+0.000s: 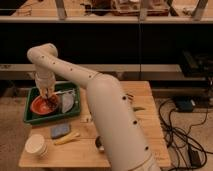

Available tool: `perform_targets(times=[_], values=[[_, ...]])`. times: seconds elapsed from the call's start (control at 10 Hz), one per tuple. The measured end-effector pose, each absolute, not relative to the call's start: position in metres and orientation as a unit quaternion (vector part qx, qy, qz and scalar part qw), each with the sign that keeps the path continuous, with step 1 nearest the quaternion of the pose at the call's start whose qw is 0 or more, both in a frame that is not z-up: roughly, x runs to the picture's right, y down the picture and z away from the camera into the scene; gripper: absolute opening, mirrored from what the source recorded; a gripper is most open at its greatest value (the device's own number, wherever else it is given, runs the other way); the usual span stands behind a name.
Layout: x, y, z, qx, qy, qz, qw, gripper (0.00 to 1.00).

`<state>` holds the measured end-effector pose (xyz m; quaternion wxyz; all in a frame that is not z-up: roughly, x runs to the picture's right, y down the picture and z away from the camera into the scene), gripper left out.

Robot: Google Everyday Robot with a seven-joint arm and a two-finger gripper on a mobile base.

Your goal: Place grapes in red bowl

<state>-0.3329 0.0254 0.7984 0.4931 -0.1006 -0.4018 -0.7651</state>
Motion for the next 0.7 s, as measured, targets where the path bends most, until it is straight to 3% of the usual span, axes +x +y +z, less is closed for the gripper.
perform_targets(times=[0.2, 0.3, 0.7], values=[[-0.3402, 0.0283, 0.8000, -0.101, -0.395, -0.766, 0.497, 0.74], [-0.3395, 0.0281, 0.8019, -0.101, -0.392, -0.764, 0.502, 0.79], [-0.3380, 0.0260, 0.8033, -0.097, -0.386, -0.759, 0.516, 0.80]])
